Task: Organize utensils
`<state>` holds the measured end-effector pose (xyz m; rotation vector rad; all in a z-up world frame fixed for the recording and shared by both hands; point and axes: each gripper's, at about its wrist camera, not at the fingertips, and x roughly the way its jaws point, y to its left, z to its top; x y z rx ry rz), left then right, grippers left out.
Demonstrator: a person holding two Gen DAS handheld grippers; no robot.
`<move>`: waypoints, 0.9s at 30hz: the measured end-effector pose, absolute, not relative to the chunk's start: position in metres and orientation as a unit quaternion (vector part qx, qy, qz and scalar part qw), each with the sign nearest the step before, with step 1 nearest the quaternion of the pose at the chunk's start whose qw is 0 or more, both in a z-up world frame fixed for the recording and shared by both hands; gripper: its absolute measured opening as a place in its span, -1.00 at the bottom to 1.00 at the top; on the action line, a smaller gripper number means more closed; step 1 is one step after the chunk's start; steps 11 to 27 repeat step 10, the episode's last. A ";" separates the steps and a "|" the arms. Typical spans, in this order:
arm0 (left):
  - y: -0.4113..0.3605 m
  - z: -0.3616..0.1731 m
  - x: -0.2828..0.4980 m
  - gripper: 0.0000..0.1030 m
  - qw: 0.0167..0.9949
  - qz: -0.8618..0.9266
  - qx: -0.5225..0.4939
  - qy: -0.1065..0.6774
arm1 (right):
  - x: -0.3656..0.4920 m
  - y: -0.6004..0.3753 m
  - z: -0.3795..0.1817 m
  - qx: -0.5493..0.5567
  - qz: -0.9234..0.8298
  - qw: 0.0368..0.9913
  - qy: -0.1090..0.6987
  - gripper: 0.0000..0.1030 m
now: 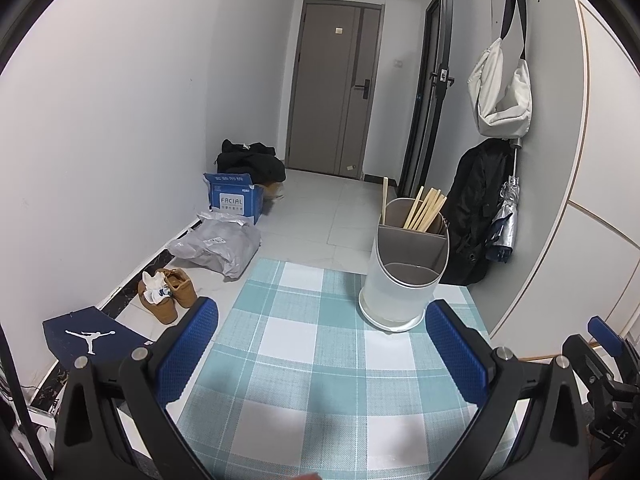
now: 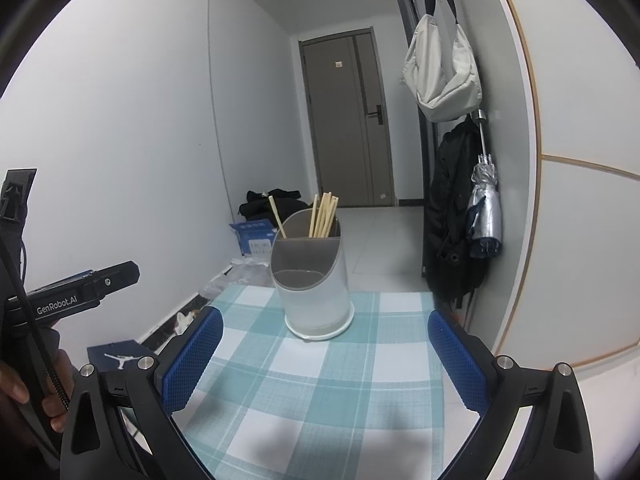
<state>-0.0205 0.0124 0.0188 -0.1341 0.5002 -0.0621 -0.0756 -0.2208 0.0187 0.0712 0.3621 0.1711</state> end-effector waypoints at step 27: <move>0.010 0.020 -0.021 0.98 0.967 -0.035 -0.058 0.245 | -0.076 -0.220 0.019 0.034 0.084 0.979 0.182 1.00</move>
